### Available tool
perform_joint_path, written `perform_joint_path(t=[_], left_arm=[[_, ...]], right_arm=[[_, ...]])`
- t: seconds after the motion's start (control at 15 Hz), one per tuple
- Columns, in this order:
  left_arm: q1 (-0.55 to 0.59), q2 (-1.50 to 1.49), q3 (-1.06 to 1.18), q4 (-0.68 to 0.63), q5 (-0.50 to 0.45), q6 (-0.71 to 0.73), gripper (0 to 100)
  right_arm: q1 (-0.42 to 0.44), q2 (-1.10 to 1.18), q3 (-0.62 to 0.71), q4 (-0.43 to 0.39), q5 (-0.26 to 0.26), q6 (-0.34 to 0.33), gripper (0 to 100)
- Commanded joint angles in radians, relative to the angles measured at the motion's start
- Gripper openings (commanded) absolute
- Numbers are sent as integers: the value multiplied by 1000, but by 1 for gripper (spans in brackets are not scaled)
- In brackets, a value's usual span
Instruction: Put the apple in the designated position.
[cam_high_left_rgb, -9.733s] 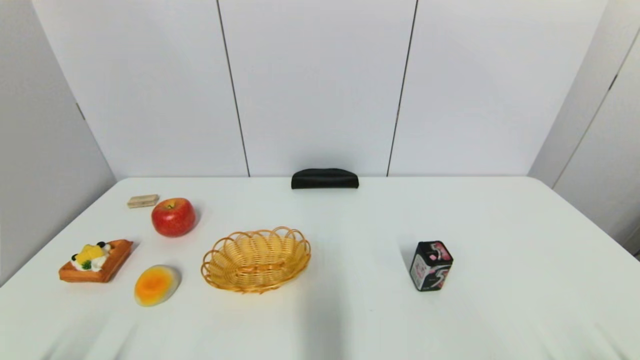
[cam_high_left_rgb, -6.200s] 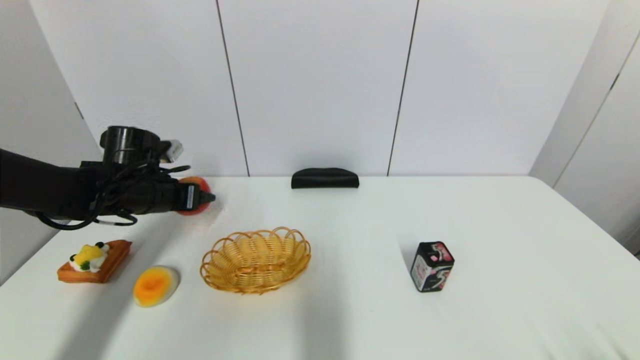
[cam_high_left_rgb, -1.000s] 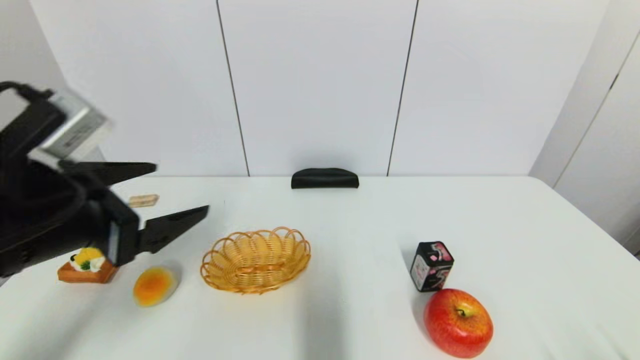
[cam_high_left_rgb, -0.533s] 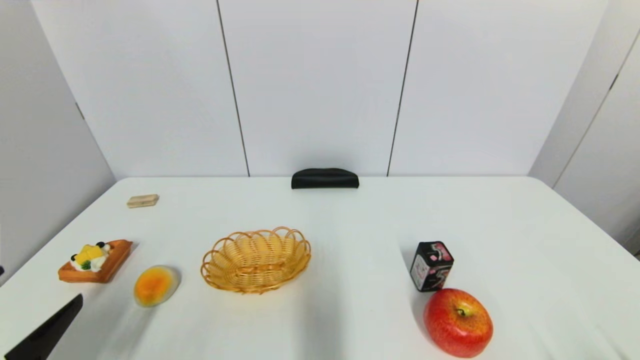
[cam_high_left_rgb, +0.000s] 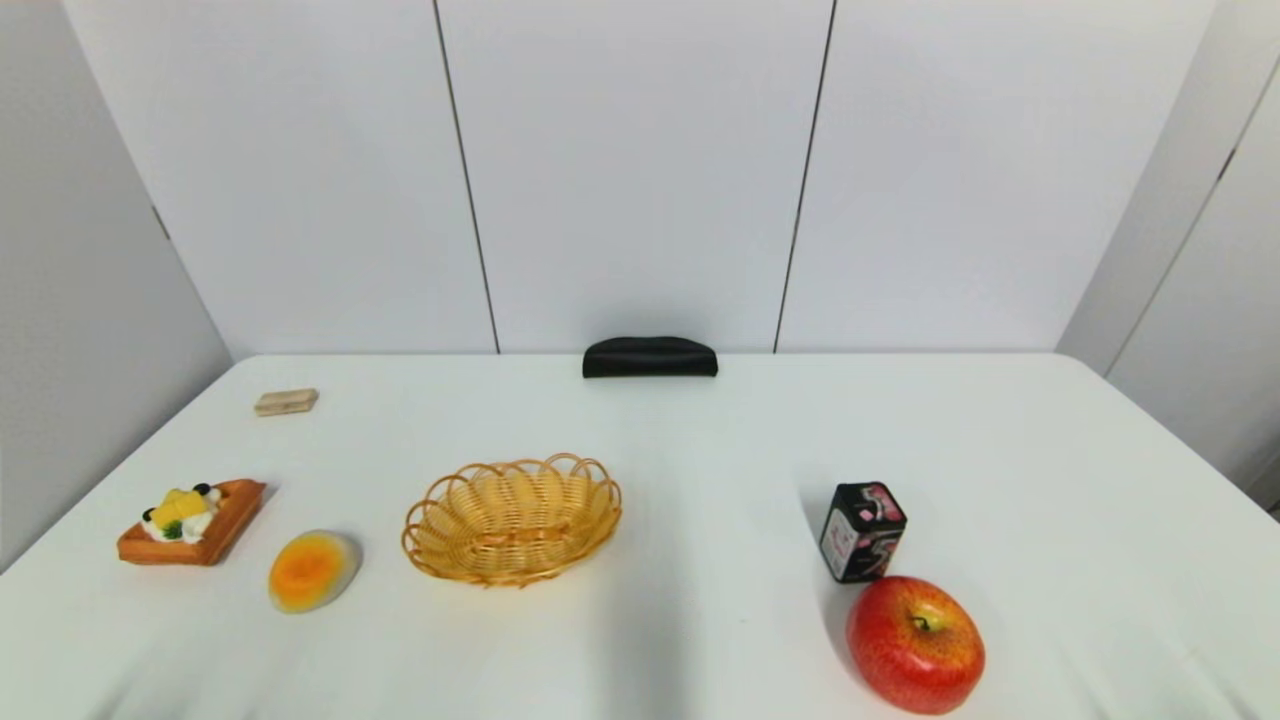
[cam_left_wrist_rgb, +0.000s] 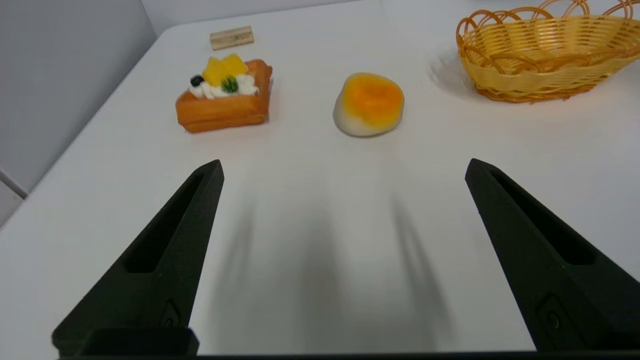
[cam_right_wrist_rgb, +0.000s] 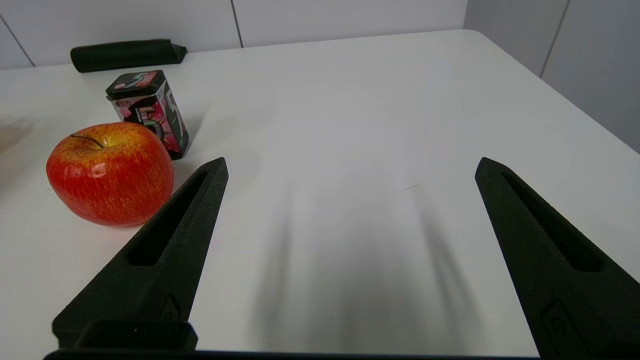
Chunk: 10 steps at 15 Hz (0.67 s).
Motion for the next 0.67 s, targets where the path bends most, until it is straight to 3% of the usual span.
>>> perform_joint_path(t=[0.07,0.67], left_arm=[[3,-57,8,1,9,-95,100],[3,-56,8,0,39,-127,100]], right_arm=[[0,0,12,-1,1,0,100],[0,0,12,2,1,-10,100]])
